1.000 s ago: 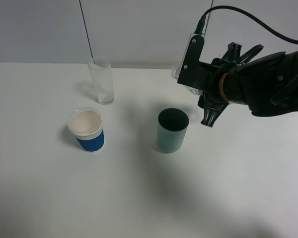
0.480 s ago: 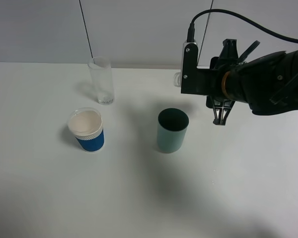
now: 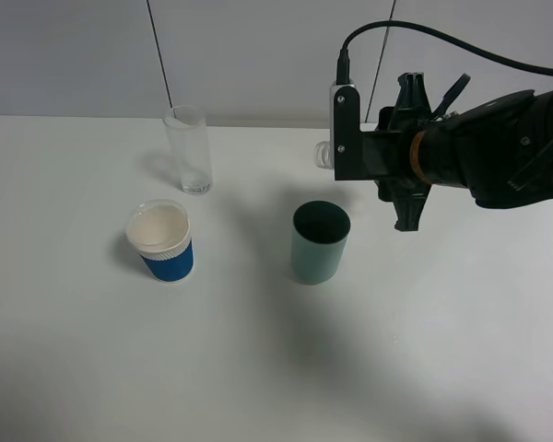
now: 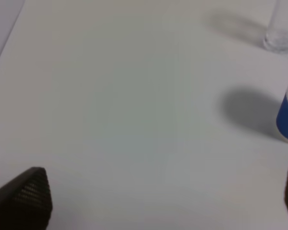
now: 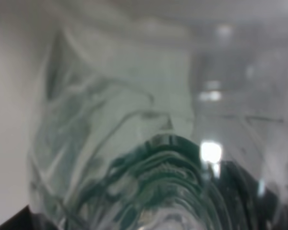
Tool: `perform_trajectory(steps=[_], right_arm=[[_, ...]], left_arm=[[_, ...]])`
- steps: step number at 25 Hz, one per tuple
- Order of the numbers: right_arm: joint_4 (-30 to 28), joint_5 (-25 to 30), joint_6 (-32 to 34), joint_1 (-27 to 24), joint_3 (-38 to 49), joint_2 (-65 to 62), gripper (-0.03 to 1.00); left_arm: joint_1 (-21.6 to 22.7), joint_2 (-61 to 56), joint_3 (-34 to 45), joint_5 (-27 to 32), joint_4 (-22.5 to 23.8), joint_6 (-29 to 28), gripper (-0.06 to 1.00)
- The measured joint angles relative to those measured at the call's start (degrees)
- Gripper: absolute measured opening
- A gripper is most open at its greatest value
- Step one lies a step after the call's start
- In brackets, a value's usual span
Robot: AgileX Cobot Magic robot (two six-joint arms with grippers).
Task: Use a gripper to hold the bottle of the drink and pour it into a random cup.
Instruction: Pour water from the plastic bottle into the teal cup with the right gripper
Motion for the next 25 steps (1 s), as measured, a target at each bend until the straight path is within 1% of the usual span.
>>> perform_trajectory(steps=[8, 13, 19, 25], right_arm=[[-1.2, -0.3, -6.1, 0.0, 0.0, 0.0, 0.55], [-1.7, -0.5, -8.0, 0.0, 0.0, 0.0, 0.55], [-2.6, -1.0, -8.9, 0.0, 0.0, 0.0, 0.55], [-2.7, 0.9, -12.2, 0.0, 0.0, 0.0, 0.55]], left_arm=[[0.0, 0.0, 0.0, 0.0, 0.0, 0.0, 0.98], [0.0, 0.0, 0.0, 0.0, 0.0, 0.0, 0.98], [0.0, 0.0, 0.0, 0.0, 0.0, 0.0, 0.98], [0.0, 0.0, 0.0, 0.0, 0.0, 0.0, 0.98]])
